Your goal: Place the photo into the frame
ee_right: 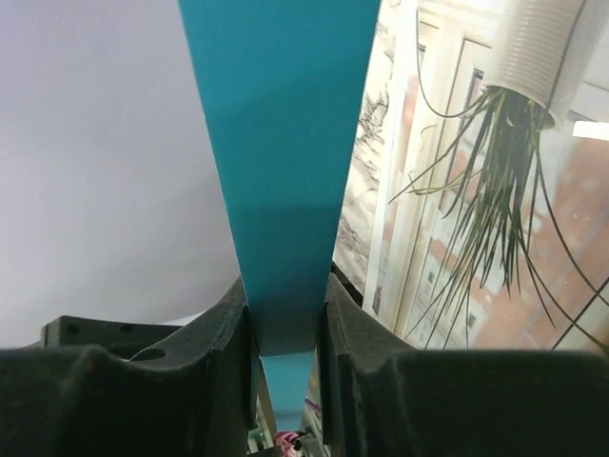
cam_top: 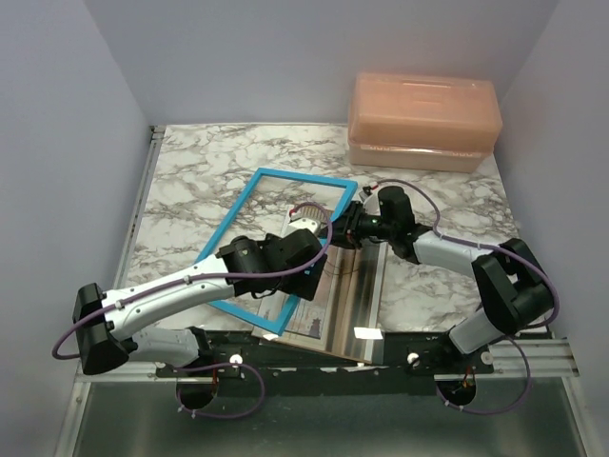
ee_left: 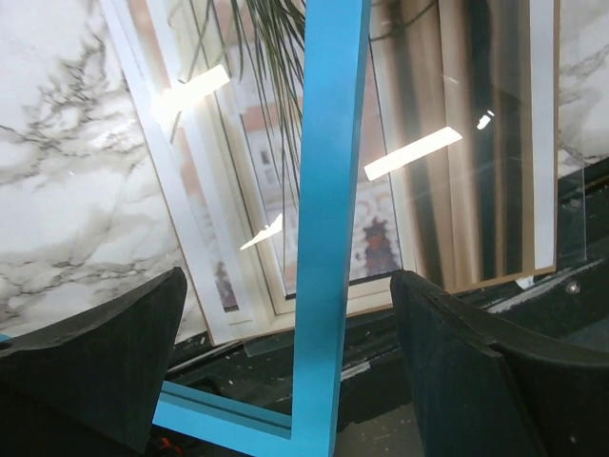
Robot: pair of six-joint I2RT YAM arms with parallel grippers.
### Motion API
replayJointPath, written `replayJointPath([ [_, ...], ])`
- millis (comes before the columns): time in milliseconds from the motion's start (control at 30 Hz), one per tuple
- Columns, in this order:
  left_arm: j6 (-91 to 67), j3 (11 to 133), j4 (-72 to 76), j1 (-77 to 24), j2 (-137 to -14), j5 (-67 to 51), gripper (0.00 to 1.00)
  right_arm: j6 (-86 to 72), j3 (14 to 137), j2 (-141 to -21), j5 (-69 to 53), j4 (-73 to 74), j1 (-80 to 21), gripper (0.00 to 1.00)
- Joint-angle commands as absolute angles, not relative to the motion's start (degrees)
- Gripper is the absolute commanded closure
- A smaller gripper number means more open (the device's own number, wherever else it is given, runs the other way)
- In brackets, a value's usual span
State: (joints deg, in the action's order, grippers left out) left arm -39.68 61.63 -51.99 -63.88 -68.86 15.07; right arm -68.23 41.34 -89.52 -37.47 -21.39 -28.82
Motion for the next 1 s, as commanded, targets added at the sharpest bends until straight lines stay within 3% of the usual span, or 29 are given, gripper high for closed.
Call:
replayJointPath([
  [0,-39.66,68.89,-61.82,-66.57,-73.23,26.50,0.09,-65.50,45.38,-86.35,-33.74,-13.96,-29.26,0.99],
  [367,-49.10,86.58,-83.70,-75.71,-92.62,44.10,0.16,-66.53,49.23,-81.94,-32.23,-9.20,-29.59,0.99],
  [633,-52.91,86.30,-86.04,-76.32,-96.53,46.67,0.25,-67.15,49.80,-79.22,-32.78,-7.52,-29.57,0.99],
  [867,-57.14,87.44,-92.51,-76.72,-98.96,51.13,0.44,-67.32,49.73,-78.33,-33.30,-7.09,-29.61,0.99],
  [967,-56.60,87.37,-92.49,-76.94,-98.60,51.38,0.51,-67.99,48.76,-77.88,-33.77,-8.88,-29.61,0.95],
])
